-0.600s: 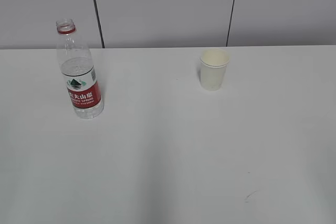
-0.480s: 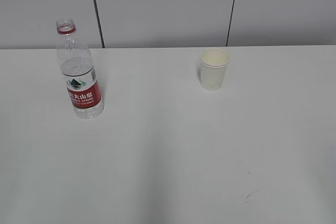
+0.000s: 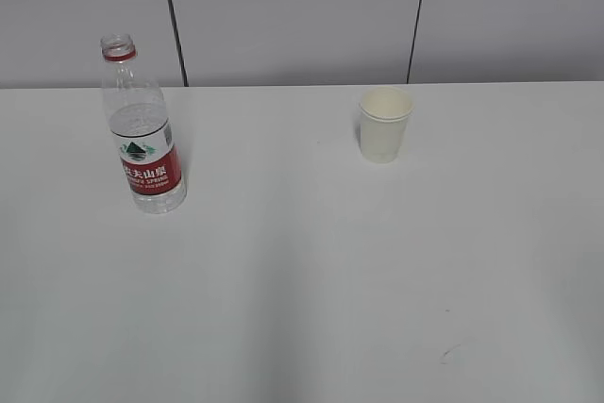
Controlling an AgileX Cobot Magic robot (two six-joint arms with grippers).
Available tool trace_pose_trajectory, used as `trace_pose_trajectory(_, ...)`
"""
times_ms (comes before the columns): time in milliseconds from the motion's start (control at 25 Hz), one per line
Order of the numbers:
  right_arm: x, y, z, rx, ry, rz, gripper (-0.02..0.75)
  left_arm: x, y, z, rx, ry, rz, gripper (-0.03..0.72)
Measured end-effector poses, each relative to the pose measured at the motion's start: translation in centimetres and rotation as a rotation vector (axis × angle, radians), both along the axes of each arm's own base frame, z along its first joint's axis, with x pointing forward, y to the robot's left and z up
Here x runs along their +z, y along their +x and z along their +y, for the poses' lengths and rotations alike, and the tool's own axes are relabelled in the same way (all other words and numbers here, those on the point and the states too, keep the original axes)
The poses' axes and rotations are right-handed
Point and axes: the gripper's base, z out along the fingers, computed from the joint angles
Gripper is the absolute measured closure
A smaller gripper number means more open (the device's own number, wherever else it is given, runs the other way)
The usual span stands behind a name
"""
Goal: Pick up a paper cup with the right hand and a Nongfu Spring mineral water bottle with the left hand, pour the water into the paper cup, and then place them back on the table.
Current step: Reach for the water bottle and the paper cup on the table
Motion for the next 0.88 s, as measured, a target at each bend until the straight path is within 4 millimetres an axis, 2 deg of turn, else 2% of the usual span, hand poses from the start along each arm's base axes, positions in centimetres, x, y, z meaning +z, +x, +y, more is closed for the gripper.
trace_pose_trajectory(200,1.2,2.3,-0.1,0.004,-0.003,-0.017,0.12,0.0,0.0,0.0,0.0,0.0,0.0,0.349)
trace_pose_trajectory(520,2.6,7.7,-0.3,0.014,-0.018,-0.091,0.141,0.0,0.0,0.0,0.0,0.0,0.0,0.349)
trace_pose_trajectory(880,2.7,13.3,-0.5,0.029,-0.024,-0.173,0.151,0.0,0.0,0.0,0.0,0.0,0.0,0.349)
